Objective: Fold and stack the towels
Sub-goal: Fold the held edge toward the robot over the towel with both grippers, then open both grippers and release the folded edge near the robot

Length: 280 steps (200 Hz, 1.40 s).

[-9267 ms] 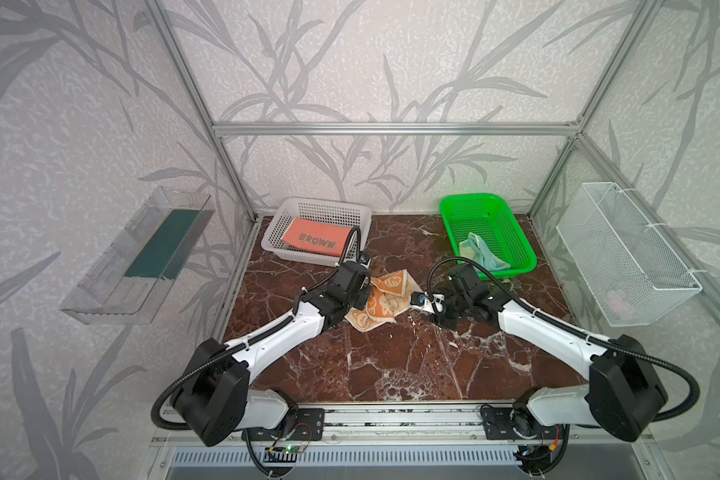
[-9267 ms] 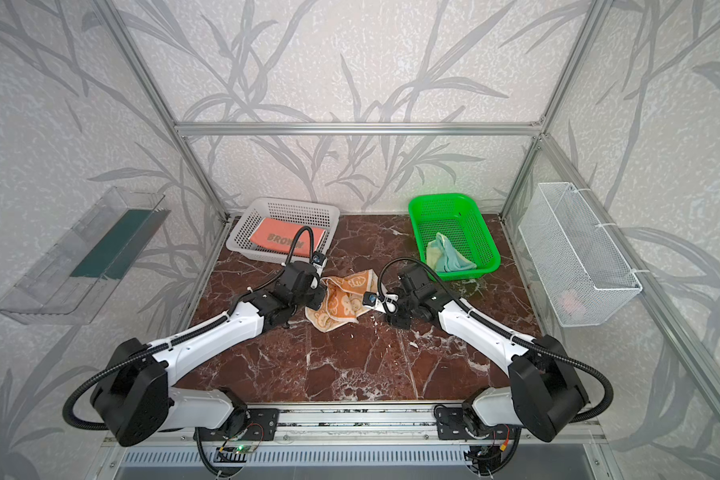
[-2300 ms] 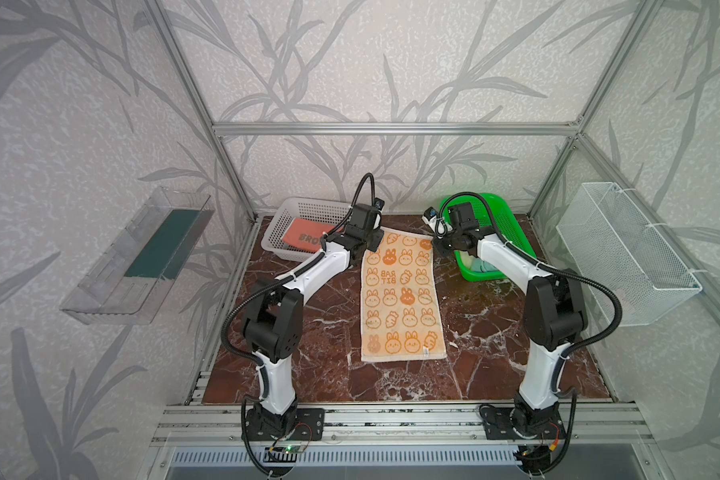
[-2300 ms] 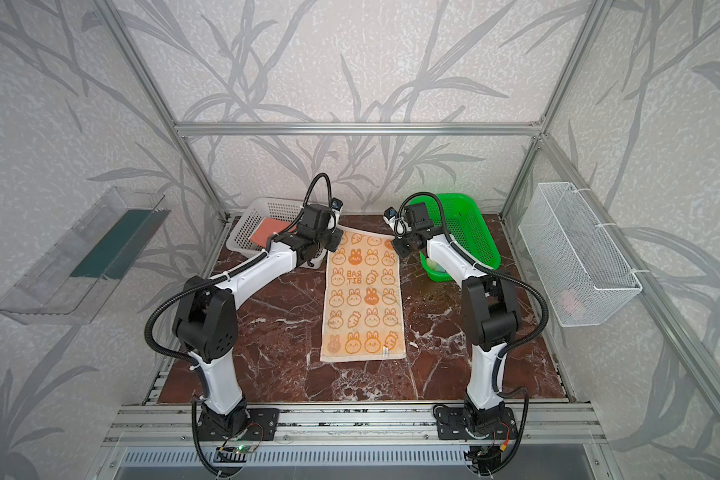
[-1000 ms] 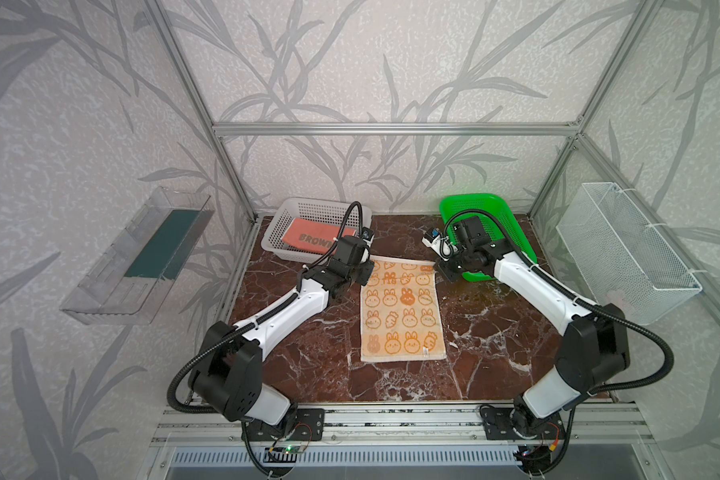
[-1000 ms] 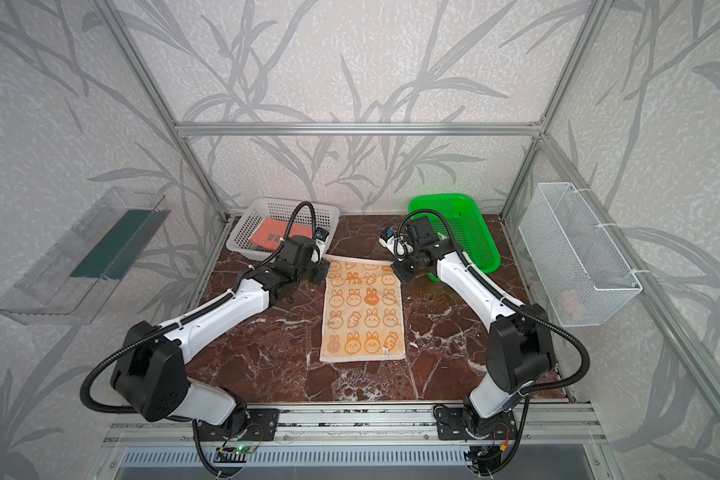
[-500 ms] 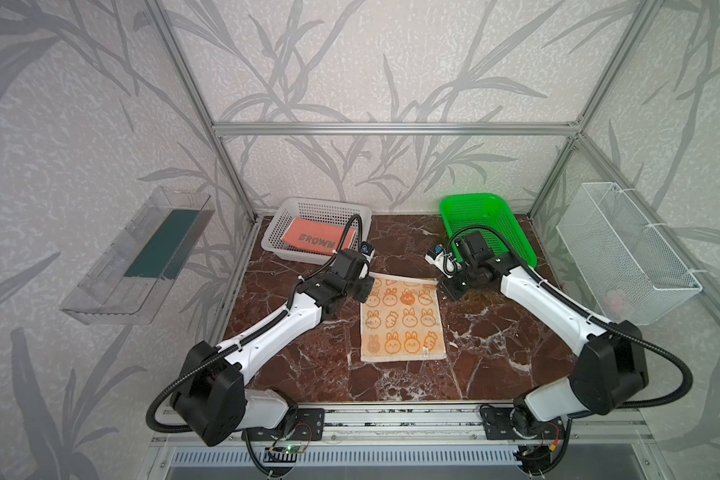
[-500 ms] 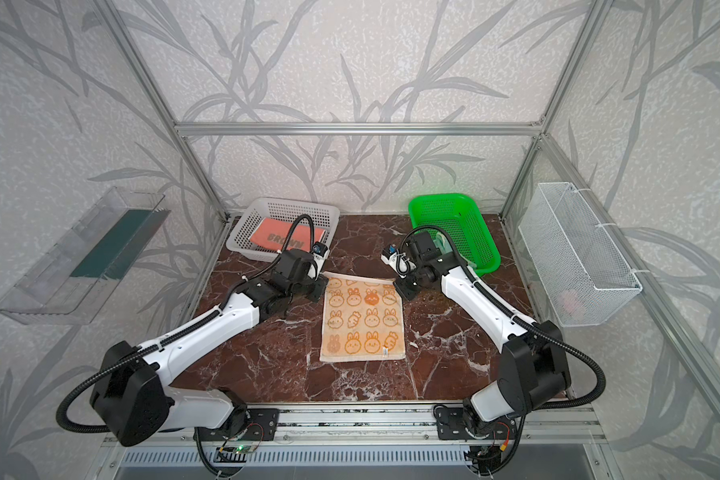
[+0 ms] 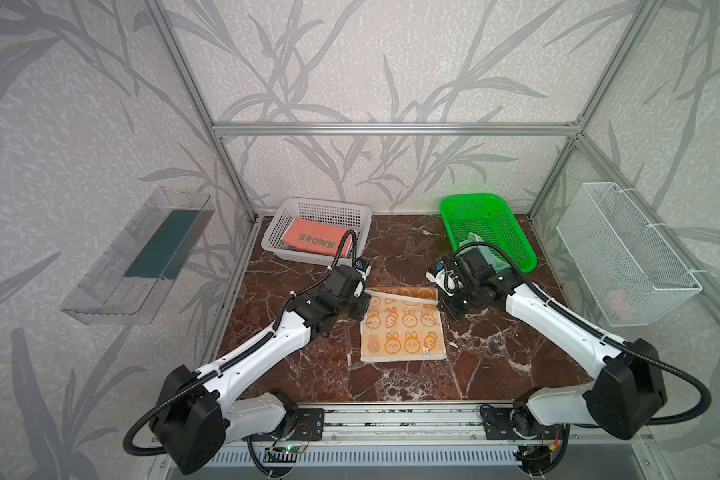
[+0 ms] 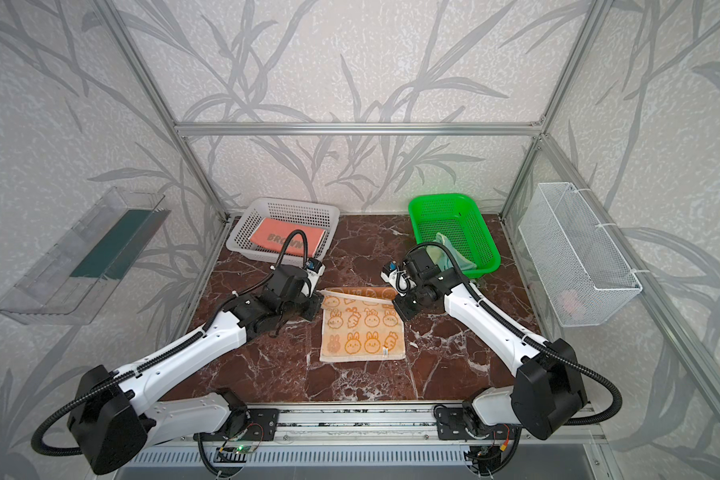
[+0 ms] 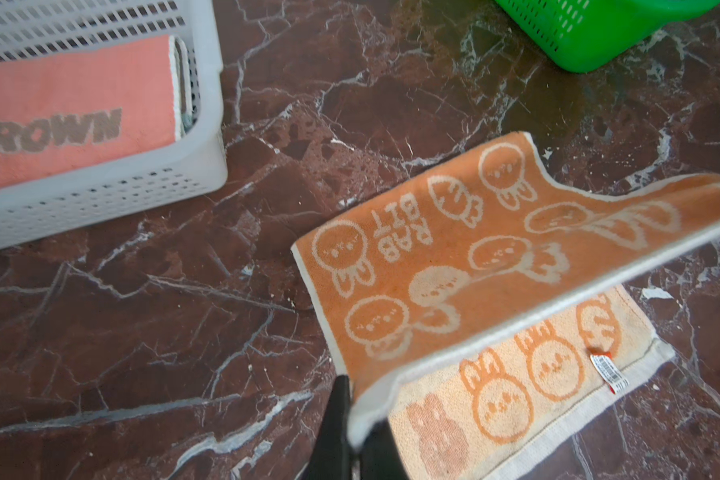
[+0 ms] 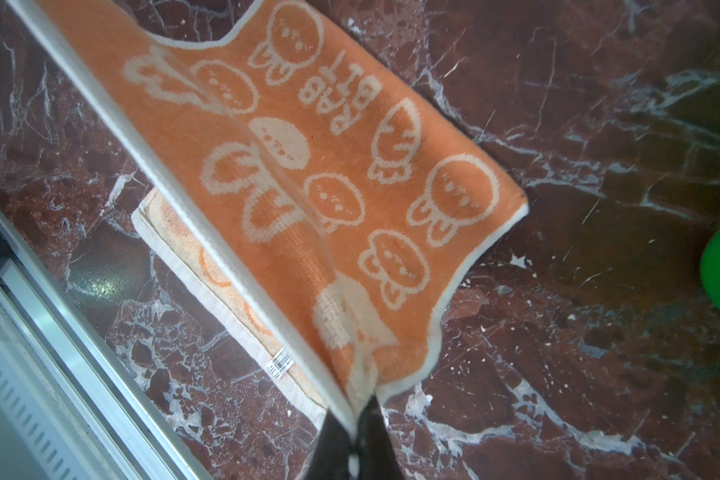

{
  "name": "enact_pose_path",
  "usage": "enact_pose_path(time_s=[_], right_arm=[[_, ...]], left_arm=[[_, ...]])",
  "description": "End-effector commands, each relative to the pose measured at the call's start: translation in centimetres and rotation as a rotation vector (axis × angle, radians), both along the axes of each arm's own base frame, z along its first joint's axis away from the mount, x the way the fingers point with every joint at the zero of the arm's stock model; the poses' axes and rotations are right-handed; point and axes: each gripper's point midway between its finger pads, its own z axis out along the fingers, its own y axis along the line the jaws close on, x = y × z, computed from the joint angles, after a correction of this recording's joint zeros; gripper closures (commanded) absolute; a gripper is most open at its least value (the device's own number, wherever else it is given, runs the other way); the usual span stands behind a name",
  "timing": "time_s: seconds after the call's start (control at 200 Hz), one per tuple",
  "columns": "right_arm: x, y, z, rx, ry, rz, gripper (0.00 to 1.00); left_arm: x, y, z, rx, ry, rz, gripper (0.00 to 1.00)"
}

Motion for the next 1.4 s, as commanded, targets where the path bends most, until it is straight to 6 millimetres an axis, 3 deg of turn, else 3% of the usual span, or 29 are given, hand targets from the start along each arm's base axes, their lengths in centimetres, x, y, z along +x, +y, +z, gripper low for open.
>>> enact_pose_path(time_s=[0.0, 0.37, 0.52, 0.795, 1.095, 1.265, 1.395], right_arm=[[-2.1, -1.4, -1.1, -0.059, 0.074, -0.042, 1.00], [-4.3, -1.8, -3.5, -0.079, 0.136, -0.088, 1.00], [-4.5, -1.7, -4.2, -0.065, 0.148, -0.113, 0.99], [-5.1, -2.1, -7.6, -0.066, 0.201, -0.201, 0.98], [-5.8, -1.2, -10.0, -0.015, 0.236, -0.255, 0.92], [-6.5, -1.2, -11.0, -0.034, 0.261, -0.269, 0.88], [-7.1, -1.5, -11.2, -0.036, 0.273, -0.278, 0.81]], left_arm=[[-1.4, 1.4, -0.7, 0.004, 0.041, 0.061, 1.00], [-4.3, 0.8, -2.8, -0.065, 0.108, 0.058, 1.00], [-5.1, 0.5, -4.5, -0.068, 0.139, 0.058, 1.00], [-6.7, 0.2, -7.7, -0.032, 0.215, 0.061, 1.00], [-7.9, 0.3, -10.6, -0.007, 0.269, 0.072, 1.00], [-8.4, 0.2, -11.2, -0.010, 0.298, 0.077, 1.00], [-8.5, 0.1, -11.0, -0.022, 0.295, 0.082, 0.84]])
